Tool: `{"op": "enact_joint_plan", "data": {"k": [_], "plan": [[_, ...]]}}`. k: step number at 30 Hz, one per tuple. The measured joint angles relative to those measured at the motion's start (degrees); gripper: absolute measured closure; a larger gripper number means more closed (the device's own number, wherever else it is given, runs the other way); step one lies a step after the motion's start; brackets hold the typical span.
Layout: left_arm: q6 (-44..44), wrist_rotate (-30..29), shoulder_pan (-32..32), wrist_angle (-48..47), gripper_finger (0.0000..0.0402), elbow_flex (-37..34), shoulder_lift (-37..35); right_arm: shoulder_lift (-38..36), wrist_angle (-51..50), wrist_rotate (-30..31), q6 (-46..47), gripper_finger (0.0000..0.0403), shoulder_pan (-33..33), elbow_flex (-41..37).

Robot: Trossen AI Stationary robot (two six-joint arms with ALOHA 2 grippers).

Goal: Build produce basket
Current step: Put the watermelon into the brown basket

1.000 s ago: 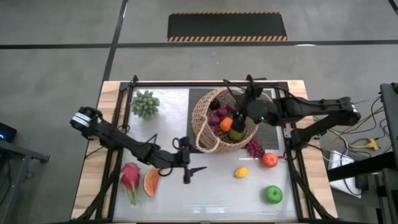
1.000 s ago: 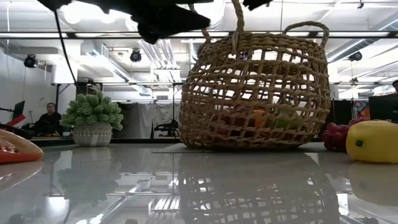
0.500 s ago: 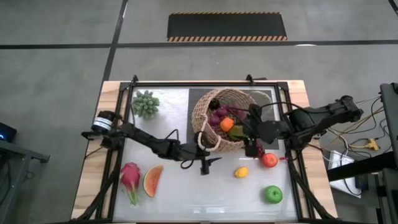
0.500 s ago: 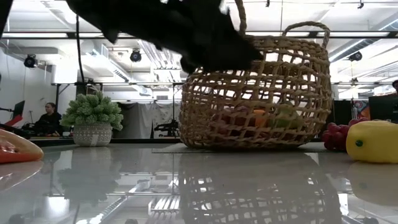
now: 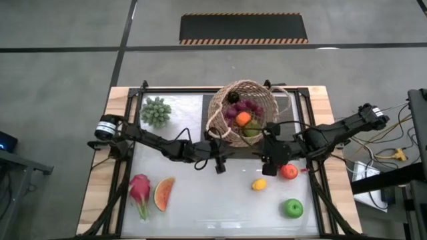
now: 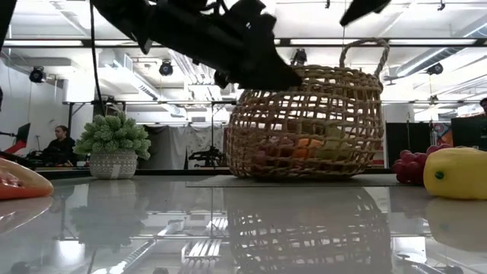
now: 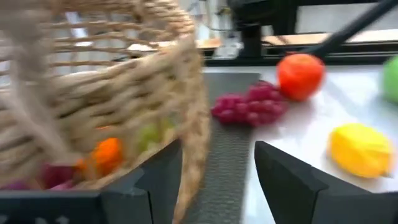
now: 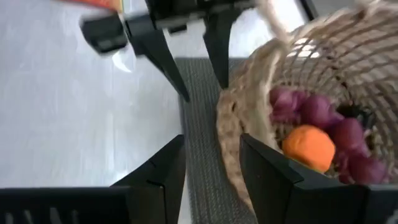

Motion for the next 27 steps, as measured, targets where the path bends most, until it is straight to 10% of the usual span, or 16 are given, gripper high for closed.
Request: {"op": "enact_joint_plan", "data": {"k": [12, 19, 27], "plan": [[-4.3, 6.3, -5.0, -15.0, 0.0217, 0.0, -8.4, 0.0, 6.0, -0.3, 0.9, 0.0297, 5.1, -8.6], [-47.6, 20.7, -11.3, -46.6, 0.0217, 1.9, -14.7, 0.0, 13.0, -0.3, -1.9, 0.0287, 6.1, -12.9], [-77.7, 25.7, -19.8, -86.2, 0.0217, 6.0, -15.4, -0.2, 24.5, -0.1, -12.4, 0.0246, 5.9, -14.2]]}}
